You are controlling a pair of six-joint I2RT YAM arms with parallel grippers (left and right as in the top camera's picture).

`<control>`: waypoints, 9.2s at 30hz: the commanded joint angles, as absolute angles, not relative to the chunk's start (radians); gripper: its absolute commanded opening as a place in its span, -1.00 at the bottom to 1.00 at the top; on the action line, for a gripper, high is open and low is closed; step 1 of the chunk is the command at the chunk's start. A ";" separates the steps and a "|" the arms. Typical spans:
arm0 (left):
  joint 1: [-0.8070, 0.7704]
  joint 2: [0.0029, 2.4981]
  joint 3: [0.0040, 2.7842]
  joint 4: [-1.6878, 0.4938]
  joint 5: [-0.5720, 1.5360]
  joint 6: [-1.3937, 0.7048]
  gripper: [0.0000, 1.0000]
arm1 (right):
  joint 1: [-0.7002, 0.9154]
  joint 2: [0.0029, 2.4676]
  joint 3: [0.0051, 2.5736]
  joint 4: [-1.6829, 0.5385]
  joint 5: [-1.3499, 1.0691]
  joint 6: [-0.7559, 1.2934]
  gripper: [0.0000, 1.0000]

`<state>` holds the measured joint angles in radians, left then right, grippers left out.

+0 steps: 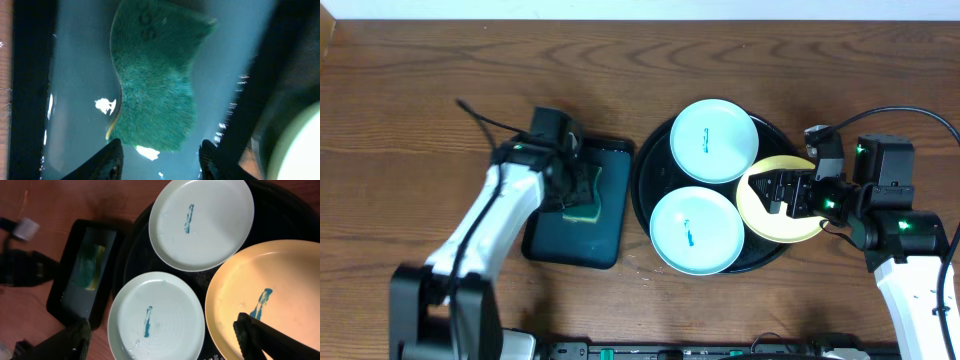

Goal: Clean dirty plates on tray and stack at the side

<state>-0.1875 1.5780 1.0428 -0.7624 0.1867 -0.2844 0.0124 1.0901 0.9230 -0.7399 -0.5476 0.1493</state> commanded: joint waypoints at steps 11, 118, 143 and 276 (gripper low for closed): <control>-0.194 1.889 1.052 -0.679 0.225 -0.335 -0.85 | 0.021 1.090 0.939 -0.736 -0.550 0.168 0.75; -0.250 1.883 1.057 -0.624 0.048 -0.313 -0.85 | 0.021 1.090 0.939 -0.789 -0.498 0.152 0.69; -0.250 1.436 1.214 -0.842 0.150 -0.308 -0.85 | 0.266 1.380 0.934 -0.911 -0.273 0.241 -0.12; -0.757 2.093 1.199 -0.297 0.538 -0.778 -0.77 | 0.351 1.661 0.873 -0.547 -0.031 0.377 -0.98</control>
